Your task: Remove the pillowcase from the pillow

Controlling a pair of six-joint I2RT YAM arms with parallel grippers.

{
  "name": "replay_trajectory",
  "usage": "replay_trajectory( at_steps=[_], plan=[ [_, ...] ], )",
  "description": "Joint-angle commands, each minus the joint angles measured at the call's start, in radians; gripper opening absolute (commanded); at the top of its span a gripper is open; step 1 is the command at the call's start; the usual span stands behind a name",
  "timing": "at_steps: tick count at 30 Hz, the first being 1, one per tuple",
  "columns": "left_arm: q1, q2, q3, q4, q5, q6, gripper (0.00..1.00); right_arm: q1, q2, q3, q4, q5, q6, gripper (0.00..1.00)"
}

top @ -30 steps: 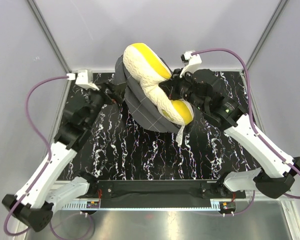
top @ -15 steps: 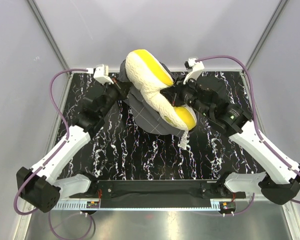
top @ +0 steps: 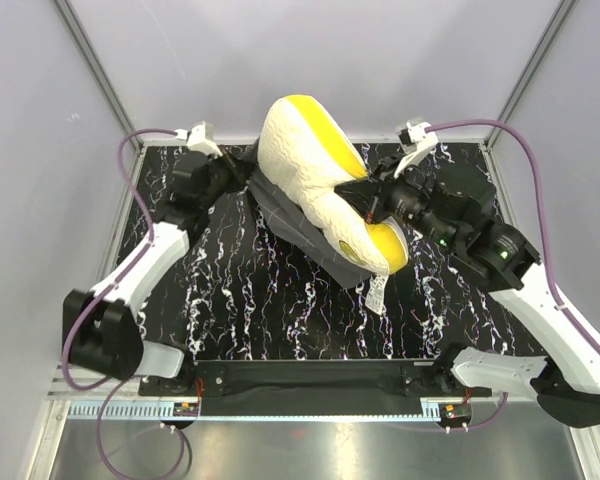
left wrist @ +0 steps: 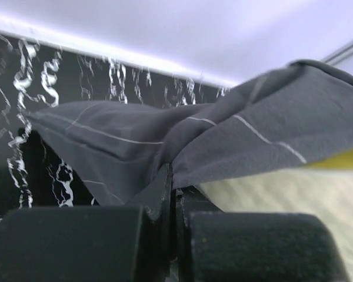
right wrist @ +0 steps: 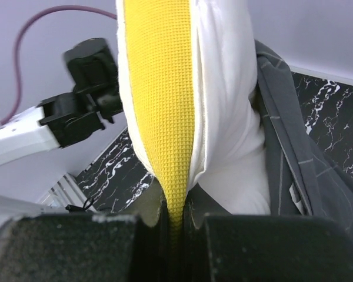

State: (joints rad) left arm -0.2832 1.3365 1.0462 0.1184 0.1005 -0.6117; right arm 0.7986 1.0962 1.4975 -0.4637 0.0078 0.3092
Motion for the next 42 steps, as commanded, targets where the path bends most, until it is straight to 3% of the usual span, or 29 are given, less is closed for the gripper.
replay_trajectory(
  at_steps=[1, 9, 17, 27, 33, 34, 35, 38, 39, 42],
  plan=[
    [0.012, 0.082, 0.081, 0.009, 0.033, 0.02, 0.0, 0.005, -0.099, 0.081, 0.138, -0.086, 0.008, 0.0],
    [0.012, 0.199, 0.052, 0.035, 0.059, 0.052, 0.0, 0.005, -0.165, 0.148, 0.162, -0.014, -0.036, 0.0],
    [-0.023, 0.285, 0.034, 0.023, 0.018, 0.124, 0.0, 0.005, -0.081, 0.282, 0.206, -0.005, -0.05, 0.0],
    [-0.206, 0.265, -0.006, 0.035, -0.097, 0.185, 0.0, 0.005, 0.253, 0.616, 0.298, 0.027, -0.136, 0.0],
    [-0.261, 0.244, -0.095, 0.124, -0.134, 0.2, 0.0, 0.005, 0.467, 0.901, 0.238, 0.086, -0.189, 0.0],
    [-0.264, 0.221, -0.112, 0.136, -0.143, 0.205, 0.02, 0.005, 0.484, 0.923, 0.232, 0.119, -0.214, 0.0],
    [-0.264, 0.179, -0.124, 0.142, -0.154, 0.21, 0.19, 0.005, 0.505, 0.949, 0.229, 0.135, -0.225, 0.0],
    [-0.264, 0.08, -0.167, 0.156, -0.182, 0.219, 0.44, 0.004, 0.51, 0.945, 0.249, 0.228, -0.284, 0.0],
    [-0.264, 0.06, -0.176, 0.153, -0.189, 0.233, 0.57, 0.005, 0.508, 0.94, 0.272, 0.268, -0.298, 0.0],
    [-0.264, 0.011, -0.202, 0.147, -0.222, 0.251, 0.67, 0.005, 0.501, 0.943, 0.307, 0.317, -0.36, 0.0]
  ],
)
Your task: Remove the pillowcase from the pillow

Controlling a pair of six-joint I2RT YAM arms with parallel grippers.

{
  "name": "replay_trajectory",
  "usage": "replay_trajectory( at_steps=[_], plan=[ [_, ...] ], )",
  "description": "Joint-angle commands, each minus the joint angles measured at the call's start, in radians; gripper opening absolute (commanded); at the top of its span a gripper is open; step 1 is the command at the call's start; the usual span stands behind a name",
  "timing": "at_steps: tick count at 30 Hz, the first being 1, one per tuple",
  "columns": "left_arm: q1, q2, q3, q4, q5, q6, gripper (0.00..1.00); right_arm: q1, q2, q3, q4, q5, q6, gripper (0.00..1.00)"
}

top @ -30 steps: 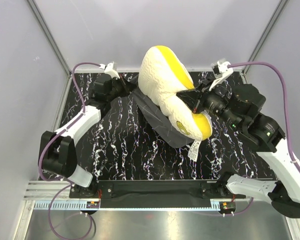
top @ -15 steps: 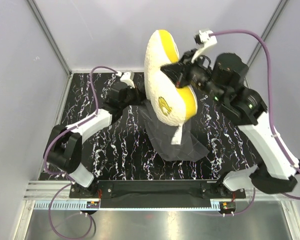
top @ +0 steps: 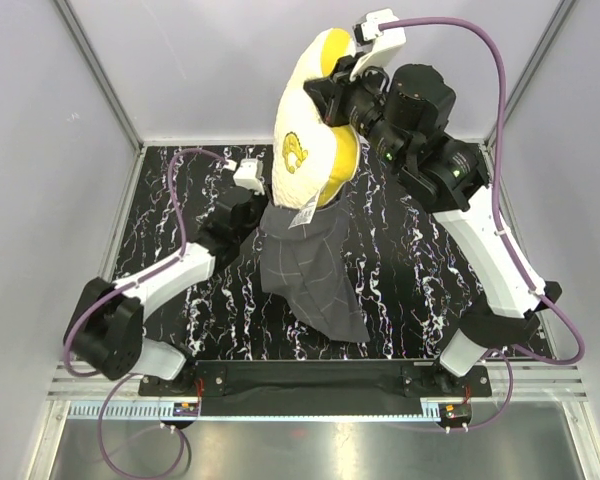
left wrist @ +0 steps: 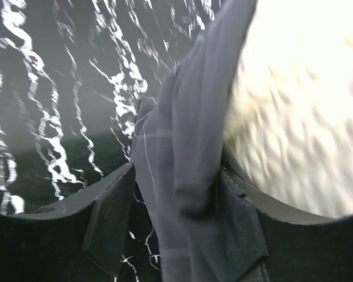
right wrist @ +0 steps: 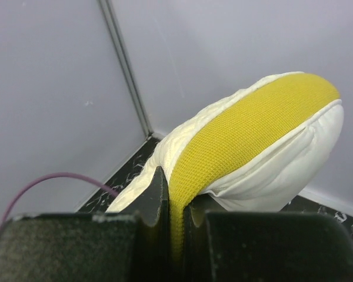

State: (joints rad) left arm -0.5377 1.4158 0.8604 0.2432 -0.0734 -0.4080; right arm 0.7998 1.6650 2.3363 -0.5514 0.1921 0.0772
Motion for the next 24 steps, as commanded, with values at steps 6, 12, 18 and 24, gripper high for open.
replay_trajectory(
  at_steps=[6, 12, 18, 24],
  plan=[
    [-0.011, -0.152, -0.069, 0.048, -0.183, 0.025, 0.9, 0.004, -0.088, 0.109, 0.377, 0.165, -0.16, 0.0],
    [-0.016, -0.403, -0.109, 0.036, -0.307, 0.035, 0.99, 0.003, -0.151, -0.037, 0.416, 0.211, -0.168, 0.0],
    [-0.022, -0.702, -0.205, 0.103, -0.327, 0.084, 0.99, 0.004, -0.105, -0.017, 0.387, 0.242, -0.165, 0.0],
    [-0.031, -0.73, -0.202, 0.072, -0.019, 0.086, 0.99, 0.004, -0.085, -0.032, 0.38, 0.247, -0.137, 0.0]
  ],
)
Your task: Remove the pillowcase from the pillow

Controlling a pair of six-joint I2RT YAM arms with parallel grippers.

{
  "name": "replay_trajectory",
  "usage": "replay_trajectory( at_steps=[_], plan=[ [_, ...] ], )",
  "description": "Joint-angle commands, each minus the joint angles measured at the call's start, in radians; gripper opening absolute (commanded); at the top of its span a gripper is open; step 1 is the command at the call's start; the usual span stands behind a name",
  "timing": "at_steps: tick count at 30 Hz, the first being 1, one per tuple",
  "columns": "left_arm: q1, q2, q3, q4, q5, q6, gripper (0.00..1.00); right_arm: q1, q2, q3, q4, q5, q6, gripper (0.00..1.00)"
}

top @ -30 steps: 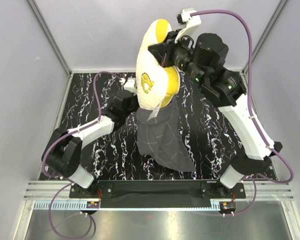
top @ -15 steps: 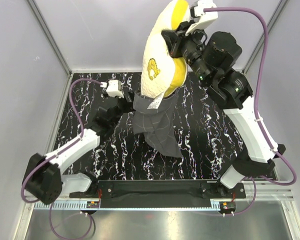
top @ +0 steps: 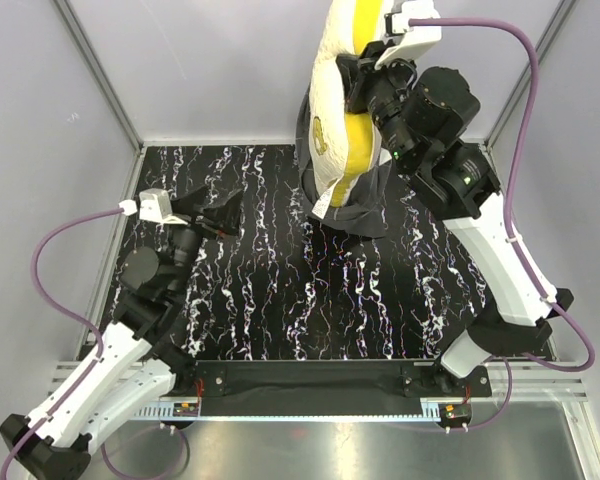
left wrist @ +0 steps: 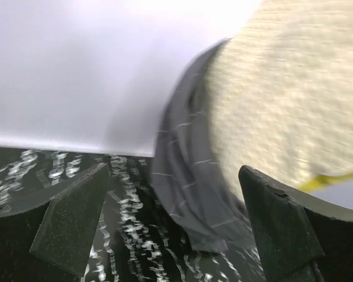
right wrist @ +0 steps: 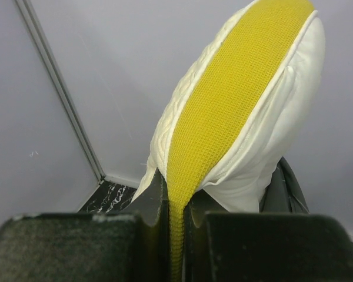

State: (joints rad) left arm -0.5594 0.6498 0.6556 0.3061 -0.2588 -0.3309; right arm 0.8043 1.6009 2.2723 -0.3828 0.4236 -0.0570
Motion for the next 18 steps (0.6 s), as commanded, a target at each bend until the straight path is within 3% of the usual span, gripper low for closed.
replay_trajectory(
  at_steps=[1, 10, 18],
  plan=[
    [-0.011, 0.05, 0.007, 0.005, 0.196, -0.009, 0.99, -0.002, -0.022, 0.004, 0.216, 0.018, 0.0, 0.0],
    [-0.025, 0.342, 0.032, 0.155, 0.358, -0.194, 0.99, -0.001, -0.137, -0.261, 0.303, 0.041, 0.078, 0.0],
    [-0.042, 0.45, -0.017, 0.144, 0.309, -0.341, 0.99, -0.001, -0.206, -0.329, 0.308, 0.026, 0.1, 0.0]
  ],
)
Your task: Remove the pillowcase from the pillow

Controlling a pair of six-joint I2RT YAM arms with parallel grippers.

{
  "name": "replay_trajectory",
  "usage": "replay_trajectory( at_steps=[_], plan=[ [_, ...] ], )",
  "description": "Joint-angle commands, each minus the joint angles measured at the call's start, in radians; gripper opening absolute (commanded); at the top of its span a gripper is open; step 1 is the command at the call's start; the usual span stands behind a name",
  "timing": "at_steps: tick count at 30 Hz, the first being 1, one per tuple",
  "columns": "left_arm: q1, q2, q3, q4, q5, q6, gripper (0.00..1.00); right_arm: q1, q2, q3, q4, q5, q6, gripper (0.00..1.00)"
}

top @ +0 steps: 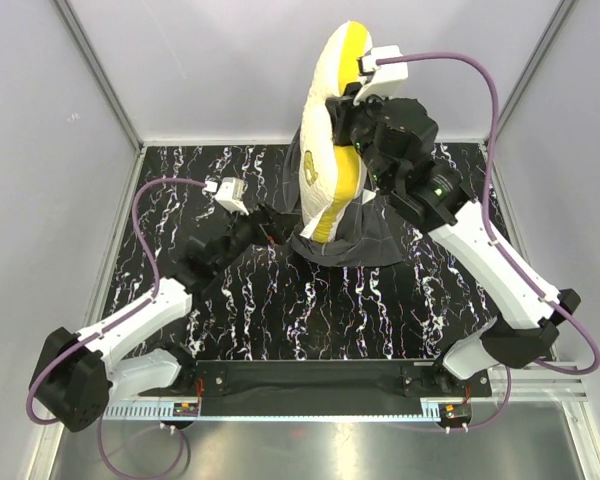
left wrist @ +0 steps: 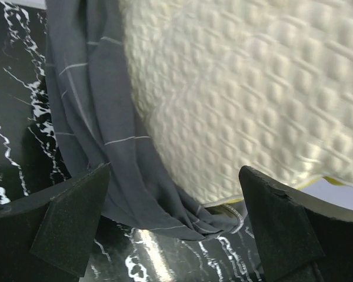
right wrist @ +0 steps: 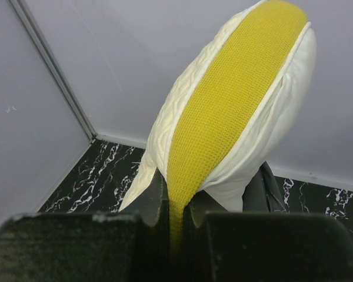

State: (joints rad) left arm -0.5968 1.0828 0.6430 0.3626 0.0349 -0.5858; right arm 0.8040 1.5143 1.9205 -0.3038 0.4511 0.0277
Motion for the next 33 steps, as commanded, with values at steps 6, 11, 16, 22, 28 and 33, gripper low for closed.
replay_trajectory(
  at_steps=[6, 11, 16, 22, 28, 33],
  plan=[
    [-0.018, 0.106, 0.029, 0.027, -0.01, -0.121, 0.99, 0.0, -0.149, 0.002, 0.235, -0.025, 0.035, 0.0],
    [-0.037, 0.15, 0.015, 0.099, -0.02, -0.144, 0.99, 0.0, -0.164, -0.009, 0.232, -0.04, 0.049, 0.0],
    [-0.057, 0.203, 0.055, 0.139, -0.012, -0.158, 0.99, -0.002, -0.18, -0.046, 0.229, -0.058, 0.075, 0.0],
    [-0.086, 0.333, 0.096, 0.173, 0.036, -0.177, 0.52, 0.0, -0.192, -0.06, 0.233, -0.066, 0.095, 0.0],
    [-0.1, 0.434, 0.096, 0.194, 0.025, -0.201, 0.0, 0.0, -0.164, 0.075, 0.169, -0.101, 0.106, 0.0],
    [-0.104, 0.488, 0.147, 0.136, 0.003, -0.168, 0.0, -0.002, -0.158, 0.185, 0.123, -0.121, 0.104, 0.0]
  ],
)
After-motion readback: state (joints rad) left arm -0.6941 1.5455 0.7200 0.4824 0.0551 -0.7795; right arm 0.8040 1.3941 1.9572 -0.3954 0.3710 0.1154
